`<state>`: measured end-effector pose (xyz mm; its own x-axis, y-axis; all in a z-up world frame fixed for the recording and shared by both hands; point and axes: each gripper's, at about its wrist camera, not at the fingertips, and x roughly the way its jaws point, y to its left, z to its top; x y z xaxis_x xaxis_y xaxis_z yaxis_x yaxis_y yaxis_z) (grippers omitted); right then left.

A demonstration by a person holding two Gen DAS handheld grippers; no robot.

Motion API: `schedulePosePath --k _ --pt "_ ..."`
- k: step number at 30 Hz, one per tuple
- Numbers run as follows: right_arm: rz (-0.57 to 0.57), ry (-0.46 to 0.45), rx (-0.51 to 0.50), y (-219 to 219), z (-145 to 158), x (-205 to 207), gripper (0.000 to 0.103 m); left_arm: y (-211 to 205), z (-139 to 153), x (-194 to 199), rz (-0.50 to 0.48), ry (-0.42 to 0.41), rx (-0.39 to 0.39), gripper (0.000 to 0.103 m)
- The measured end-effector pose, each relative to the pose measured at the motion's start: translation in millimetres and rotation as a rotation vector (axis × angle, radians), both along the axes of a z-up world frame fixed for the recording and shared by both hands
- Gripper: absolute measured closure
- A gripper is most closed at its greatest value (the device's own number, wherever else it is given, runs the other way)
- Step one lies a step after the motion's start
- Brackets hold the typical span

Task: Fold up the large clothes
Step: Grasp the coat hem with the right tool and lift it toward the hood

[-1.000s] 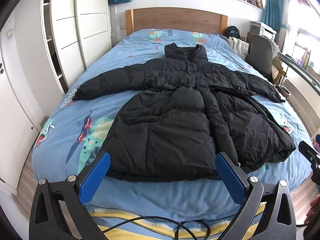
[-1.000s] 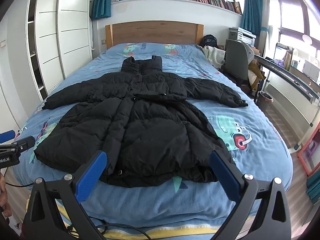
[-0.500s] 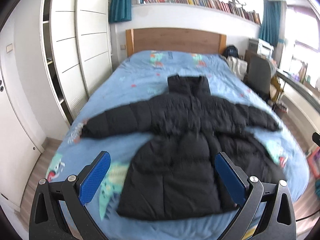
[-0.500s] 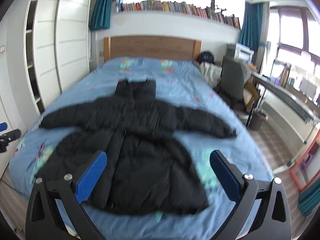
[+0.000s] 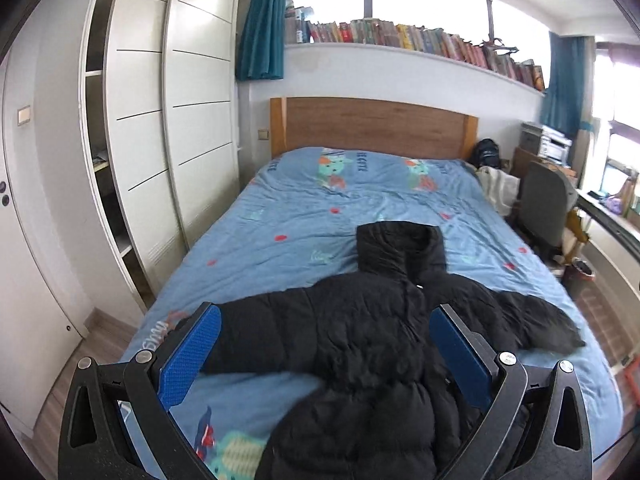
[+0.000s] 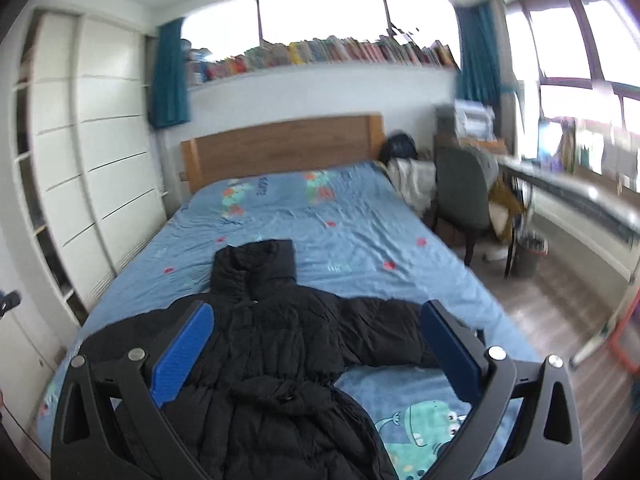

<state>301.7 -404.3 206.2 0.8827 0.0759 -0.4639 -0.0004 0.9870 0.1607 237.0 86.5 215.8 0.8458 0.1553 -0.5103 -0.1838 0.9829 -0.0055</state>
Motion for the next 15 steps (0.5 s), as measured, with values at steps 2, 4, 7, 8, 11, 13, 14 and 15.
schedulePosePath --k 2,4,7,8,11,13,14,15 --pt "-0.041 0.062 0.072 -34.7 -29.7 40.1 0.0 0.8 -6.8 19.0 0.017 0.005 0.012 0.001" --pt "-0.084 0.131 0.153 -67.2 -63.0 76.9 0.0 2.8 -20.4 49.3 0.048 0.023 0.027 0.001" --pt "-0.166 0.221 0.263 -108.0 -121.6 118.3 0.0 6.4 -38.5 80.4 0.083 0.042 0.038 0.001" --pt "-0.199 0.25 0.308 -124.6 -145.5 132.9 0.0 7.4 -46.0 89.9 0.089 0.052 0.037 0.001" --pt "-0.264 0.316 0.429 -163.6 -214.6 162.7 0.0 9.2 -75.9 121.5 0.104 0.098 0.018 0.001" --pt "-0.308 0.35 0.487 -178.9 -251.0 171.2 0.0 9.6 -93.3 132.9 0.105 0.125 0.015 0.001" --pt "-0.333 0.365 0.55 -190.6 -275.7 175.3 0.0 9.7 -102.3 138.5 0.104 0.139 0.015 0.001" --pt "-0.345 0.369 0.584 -196.3 -288.6 179.3 0.0 9.6 -112.2 145.1 0.103 0.156 0.018 0.001"
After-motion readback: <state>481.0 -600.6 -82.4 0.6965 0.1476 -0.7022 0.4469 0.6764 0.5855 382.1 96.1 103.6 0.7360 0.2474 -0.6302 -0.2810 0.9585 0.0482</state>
